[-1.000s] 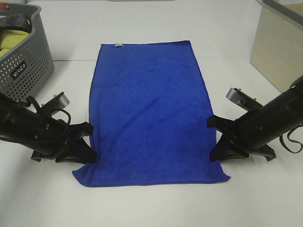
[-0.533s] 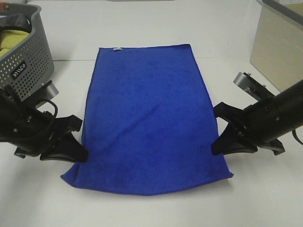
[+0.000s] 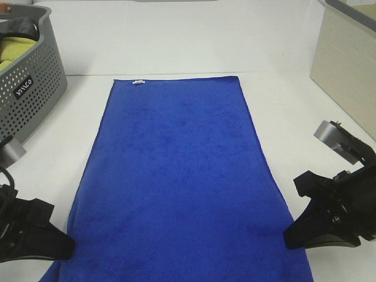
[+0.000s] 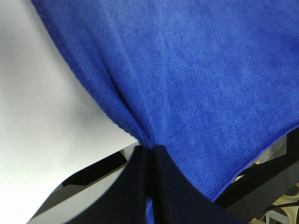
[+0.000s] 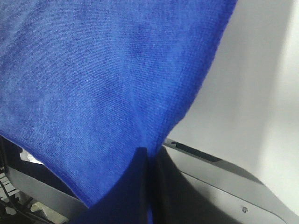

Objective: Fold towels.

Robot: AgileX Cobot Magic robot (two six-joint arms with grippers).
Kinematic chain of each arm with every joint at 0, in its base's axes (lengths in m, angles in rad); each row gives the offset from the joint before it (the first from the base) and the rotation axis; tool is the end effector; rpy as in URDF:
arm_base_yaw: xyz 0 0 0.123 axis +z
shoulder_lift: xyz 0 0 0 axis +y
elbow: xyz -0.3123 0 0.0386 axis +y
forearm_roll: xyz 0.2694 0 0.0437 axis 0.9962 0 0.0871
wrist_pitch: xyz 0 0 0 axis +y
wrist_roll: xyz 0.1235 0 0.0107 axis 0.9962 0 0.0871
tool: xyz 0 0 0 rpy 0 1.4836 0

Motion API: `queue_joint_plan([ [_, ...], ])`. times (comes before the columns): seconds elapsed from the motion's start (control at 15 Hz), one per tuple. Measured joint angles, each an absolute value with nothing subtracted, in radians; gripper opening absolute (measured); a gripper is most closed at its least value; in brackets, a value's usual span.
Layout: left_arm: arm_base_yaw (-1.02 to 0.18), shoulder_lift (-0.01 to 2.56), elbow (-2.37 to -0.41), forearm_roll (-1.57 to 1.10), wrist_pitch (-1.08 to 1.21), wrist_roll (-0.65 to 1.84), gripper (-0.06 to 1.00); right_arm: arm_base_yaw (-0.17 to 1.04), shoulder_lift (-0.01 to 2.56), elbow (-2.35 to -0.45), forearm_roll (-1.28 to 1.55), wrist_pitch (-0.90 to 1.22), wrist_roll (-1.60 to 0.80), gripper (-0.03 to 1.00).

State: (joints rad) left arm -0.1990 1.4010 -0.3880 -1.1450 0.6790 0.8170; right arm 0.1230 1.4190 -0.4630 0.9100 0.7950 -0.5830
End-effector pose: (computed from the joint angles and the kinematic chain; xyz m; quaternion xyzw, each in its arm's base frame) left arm 0.1793 -0.1085 0.1355 0.0355 0.9422 -0.3216 0.0877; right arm 0.1865 0.0935 0.1414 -0.0081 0.9533 0.3007 0.0275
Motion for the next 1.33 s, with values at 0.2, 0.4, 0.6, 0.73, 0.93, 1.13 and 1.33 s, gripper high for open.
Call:
queue_joint_plan([
  [0.2,-0.199,1.353,-0.41,-1.148,0.637,0.774,0.01,0.123,1.385,-0.498,0.895,0.783,-0.562,0.0],
  [0.4,-0.199,1.427,-0.532,-1.148,0.565,0.761,0.01,0.123,1.463,-0.681,0.874,0.784,-0.56,0.0],
  [0.6,-0.199,1.56,-0.734,-1.149,0.52,0.761,0.01,0.123,1.625,-0.946,0.811,0.836,-0.507,0.0],
  [0.73,-0.199,1.666,-0.874,-1.149,0.515,0.759,0.01,0.123,1.738,-1.127,0.772,0.872,-0.472,0.0],
  [0.93,-0.169,1.833,-1.107,-1.15,0.515,0.722,0.01,0.123,1.93,-1.427,0.702,0.921,-0.396,0.0],
  [1.13,-0.152,1.97,-1.323,-1.15,0.501,0.712,0.01,0.123,2.101,-1.714,0.642,0.945,-0.345,0.0],
  [1.33,-0.152,2.095,-1.499,-1.15,0.438,0.712,0.01,0.123,2.262,-1.946,0.611,0.948,-0.329,0.0],
])
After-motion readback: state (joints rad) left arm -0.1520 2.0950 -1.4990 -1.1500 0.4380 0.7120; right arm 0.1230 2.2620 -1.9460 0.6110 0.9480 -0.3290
